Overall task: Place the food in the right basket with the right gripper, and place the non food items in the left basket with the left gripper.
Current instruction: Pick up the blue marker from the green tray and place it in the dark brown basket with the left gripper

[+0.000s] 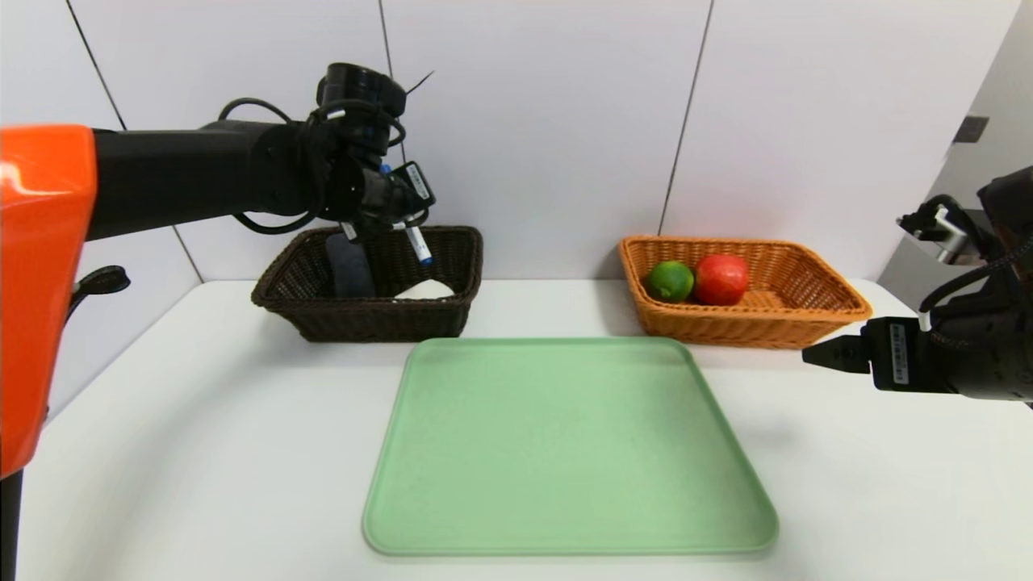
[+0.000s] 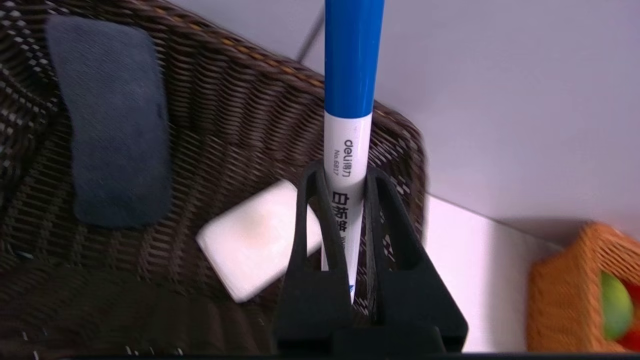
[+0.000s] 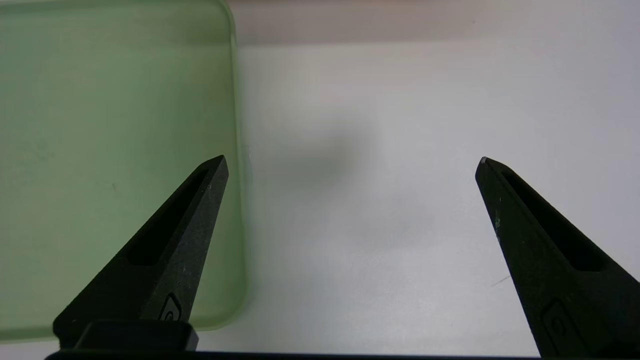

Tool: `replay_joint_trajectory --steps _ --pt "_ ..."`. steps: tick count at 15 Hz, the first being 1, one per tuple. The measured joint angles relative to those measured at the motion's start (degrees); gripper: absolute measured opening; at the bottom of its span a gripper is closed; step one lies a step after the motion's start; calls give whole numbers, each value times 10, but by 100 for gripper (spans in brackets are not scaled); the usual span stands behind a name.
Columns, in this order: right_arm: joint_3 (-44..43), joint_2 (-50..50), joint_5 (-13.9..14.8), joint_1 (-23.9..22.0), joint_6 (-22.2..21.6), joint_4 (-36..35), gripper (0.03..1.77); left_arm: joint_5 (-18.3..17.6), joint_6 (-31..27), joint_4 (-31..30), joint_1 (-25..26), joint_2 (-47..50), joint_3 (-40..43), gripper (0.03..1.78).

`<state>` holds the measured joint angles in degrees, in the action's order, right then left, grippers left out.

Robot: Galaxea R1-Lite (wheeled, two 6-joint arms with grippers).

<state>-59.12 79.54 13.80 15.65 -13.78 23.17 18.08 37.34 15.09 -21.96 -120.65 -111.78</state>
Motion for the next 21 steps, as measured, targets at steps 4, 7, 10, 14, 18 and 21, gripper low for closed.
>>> replay_joint_trajectory --steps 4,7,10,14,18,21 --pt "-5 4 0 0 0 0 171 2 -2 -16 41 -38 0 14" --pt "-13 10 0 0 -1 0 171 2 -4 -15 51 -51 0 14" --pt "-17 14 0 0 -1 0 171 2 -4 -13 55 -58 0 14" --pt "-17 14 0 0 -1 0 171 2 -4 -13 55 -61 1 53" --pt "-17 12 0 0 0 0 171 2 -4 -13 54 -57 1 100" --pt "-17 11 0 0 0 0 171 2 -4 -6 54 -50 1 123"
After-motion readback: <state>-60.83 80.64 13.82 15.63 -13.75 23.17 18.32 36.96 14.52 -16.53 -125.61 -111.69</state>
